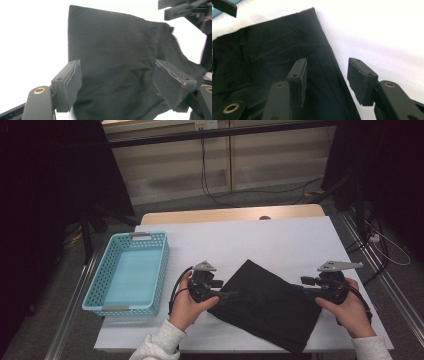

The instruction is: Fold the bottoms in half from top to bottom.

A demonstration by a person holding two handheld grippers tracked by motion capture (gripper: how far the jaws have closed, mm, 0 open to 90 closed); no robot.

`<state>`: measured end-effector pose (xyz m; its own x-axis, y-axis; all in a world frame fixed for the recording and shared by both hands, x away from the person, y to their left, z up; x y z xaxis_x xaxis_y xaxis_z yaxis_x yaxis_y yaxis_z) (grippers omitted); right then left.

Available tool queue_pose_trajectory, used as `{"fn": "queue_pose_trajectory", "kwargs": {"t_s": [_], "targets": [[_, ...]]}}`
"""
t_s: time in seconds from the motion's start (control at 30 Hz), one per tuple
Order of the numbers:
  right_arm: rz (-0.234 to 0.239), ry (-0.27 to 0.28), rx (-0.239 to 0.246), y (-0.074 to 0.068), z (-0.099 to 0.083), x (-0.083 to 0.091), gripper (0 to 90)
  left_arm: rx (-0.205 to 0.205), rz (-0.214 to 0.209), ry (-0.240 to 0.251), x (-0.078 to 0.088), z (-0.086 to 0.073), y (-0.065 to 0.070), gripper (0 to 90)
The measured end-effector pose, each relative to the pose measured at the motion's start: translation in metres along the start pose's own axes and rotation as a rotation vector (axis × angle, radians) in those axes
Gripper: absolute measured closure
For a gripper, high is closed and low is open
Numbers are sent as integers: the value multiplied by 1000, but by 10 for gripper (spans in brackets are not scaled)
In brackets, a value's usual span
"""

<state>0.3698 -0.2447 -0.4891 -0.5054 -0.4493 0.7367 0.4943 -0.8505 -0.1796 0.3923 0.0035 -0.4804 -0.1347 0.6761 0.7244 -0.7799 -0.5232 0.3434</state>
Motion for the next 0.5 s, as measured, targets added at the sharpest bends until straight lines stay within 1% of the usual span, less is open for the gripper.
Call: {"fn": "queue_pose_trajectory", "kwargs": {"t_s": [0.1,0.13,0.17,0.3,0.33,0.37,0.5], "targets": [[-12,-9,-1,2,-2,-5,500,15,13,-8,0,-3,-8,238],[-16,-11,-5,3,-3,-6,500,20,35,-5,-1,-4,-11,234],[-15,-13,-9,4,-3,-8,500,19,23,-9,-1,-5,-11,233],[-23,-18,-7,5,-5,-13,499,20,34,-21,-1,-8,-15,232],[-25,-16,-5,5,-5,-13,488,24,40,-16,-2,-8,-17,232],[-25,-12,-7,4,-4,-14,479,27,37,-21,-1,-10,-18,232],[-32,7,-9,4,-1,-14,417,42,59,-26,-2,-15,-27,243]]}}
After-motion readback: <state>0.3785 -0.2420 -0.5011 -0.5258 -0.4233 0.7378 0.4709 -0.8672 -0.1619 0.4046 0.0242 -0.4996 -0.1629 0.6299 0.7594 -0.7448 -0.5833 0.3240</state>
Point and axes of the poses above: each handheld gripper's, and its own axes: x roughly backward along the jaws, z roughly out of its top, y roughly to its right, the point moved 10 cm from there along -x, roughly forward along the jaws, and after that the axes turned 9 degrees about -y, right-handed, at the moved point
